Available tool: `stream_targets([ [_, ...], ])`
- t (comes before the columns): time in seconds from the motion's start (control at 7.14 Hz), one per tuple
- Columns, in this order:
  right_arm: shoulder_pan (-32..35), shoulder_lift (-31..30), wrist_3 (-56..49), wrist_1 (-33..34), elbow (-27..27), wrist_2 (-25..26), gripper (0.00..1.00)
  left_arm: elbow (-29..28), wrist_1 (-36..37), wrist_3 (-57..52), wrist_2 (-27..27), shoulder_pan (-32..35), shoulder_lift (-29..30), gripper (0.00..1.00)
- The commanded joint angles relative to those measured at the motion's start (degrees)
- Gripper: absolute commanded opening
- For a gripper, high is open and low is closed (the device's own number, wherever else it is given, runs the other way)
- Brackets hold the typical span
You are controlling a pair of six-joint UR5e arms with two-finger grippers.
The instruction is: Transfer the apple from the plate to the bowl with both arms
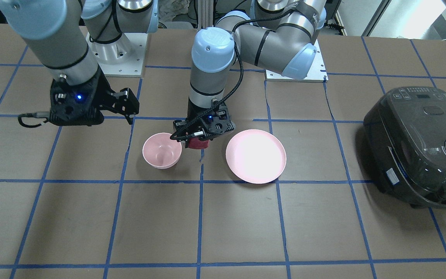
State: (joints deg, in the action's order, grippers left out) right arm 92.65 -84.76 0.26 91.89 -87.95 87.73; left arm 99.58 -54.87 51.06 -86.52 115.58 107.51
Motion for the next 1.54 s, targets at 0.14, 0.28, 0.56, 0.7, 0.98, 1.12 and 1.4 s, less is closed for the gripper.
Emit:
stream_targets([
  [0.14,0.1,-0.3,0.0,-7.6,6.6,1.0,1.00,-5.3,5.3,10.3,2.0,4.9,6.6,0.00],
  [0.28,0.1,-0.4,0.0,-7.4,6.6,1.0,1.00,-7.3,5.5,11.8,2.1,5.9,9.1,0.00],
  [0.56,0.1,-0.5,-0.1,-7.2,6.7,0.9,1.00,-7.7,5.6,12.4,1.9,7.5,12.3,0.00],
  [0.7,0.1,-0.6,-0.1,-7.2,6.8,0.9,1.00,-7.7,5.5,12.1,1.9,7.8,12.7,0.00],
  [0.98,0.1,-0.5,-0.1,-7.1,6.9,0.8,1.00,-7.3,5.4,8.1,1.1,7.7,13.5,0.00],
  [1.12,0.1,-0.5,-0.2,-7.0,7.0,0.9,1.00,-7.3,5.4,6.7,0.0,7.7,13.6,0.22],
  [1.4,0.1,-0.6,-0.2,-6.3,7.0,0.9,1.00,-7.5,5.9,6.2,-0.5,7.7,13.1,1.00],
])
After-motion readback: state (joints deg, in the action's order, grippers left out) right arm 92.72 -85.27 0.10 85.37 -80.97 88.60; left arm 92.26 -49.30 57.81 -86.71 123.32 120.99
